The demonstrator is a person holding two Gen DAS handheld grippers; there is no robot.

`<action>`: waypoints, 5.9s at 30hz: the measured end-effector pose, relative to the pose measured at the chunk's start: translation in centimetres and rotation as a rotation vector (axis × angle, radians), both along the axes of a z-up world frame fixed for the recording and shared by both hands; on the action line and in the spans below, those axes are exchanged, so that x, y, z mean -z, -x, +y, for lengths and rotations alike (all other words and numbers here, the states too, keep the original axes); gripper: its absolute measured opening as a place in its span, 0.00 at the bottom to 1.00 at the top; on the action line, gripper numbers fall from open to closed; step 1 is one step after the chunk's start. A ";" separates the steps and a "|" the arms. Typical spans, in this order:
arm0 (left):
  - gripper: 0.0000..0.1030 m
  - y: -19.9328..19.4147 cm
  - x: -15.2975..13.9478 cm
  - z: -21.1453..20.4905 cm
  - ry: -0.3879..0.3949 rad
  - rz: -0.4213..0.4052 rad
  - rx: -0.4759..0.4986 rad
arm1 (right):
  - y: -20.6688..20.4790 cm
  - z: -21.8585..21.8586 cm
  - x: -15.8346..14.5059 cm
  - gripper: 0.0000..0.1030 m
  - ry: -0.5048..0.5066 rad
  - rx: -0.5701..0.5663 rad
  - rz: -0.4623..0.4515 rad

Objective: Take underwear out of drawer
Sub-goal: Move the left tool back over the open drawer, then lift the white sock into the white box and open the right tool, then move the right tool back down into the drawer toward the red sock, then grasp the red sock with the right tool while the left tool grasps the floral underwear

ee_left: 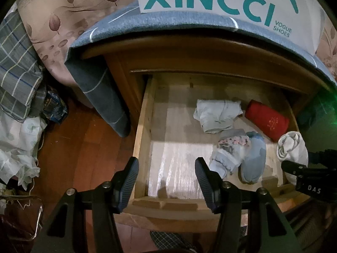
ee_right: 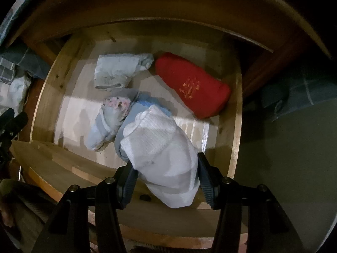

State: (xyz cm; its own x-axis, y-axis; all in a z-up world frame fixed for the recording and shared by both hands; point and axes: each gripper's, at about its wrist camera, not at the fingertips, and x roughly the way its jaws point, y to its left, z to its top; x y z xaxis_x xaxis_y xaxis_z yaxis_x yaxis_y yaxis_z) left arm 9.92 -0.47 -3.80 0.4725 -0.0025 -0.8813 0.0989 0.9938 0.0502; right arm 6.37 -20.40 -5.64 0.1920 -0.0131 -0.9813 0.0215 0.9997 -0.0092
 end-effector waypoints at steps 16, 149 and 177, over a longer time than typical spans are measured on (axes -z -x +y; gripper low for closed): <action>0.55 -0.3 0.3 0.5 0.033 0.024 -0.007 | 0.5 0.0 -6.8 0.50 -0.084 0.022 -0.163; 0.55 -1.8 1.3 2.7 0.148 0.101 -0.089 | -6.9 0.4 6.3 0.41 0.177 -0.596 0.102; 0.55 -1.5 1.2 0.2 0.078 0.095 0.022 | -0.7 -1.0 -2.1 0.33 -0.041 0.038 -0.042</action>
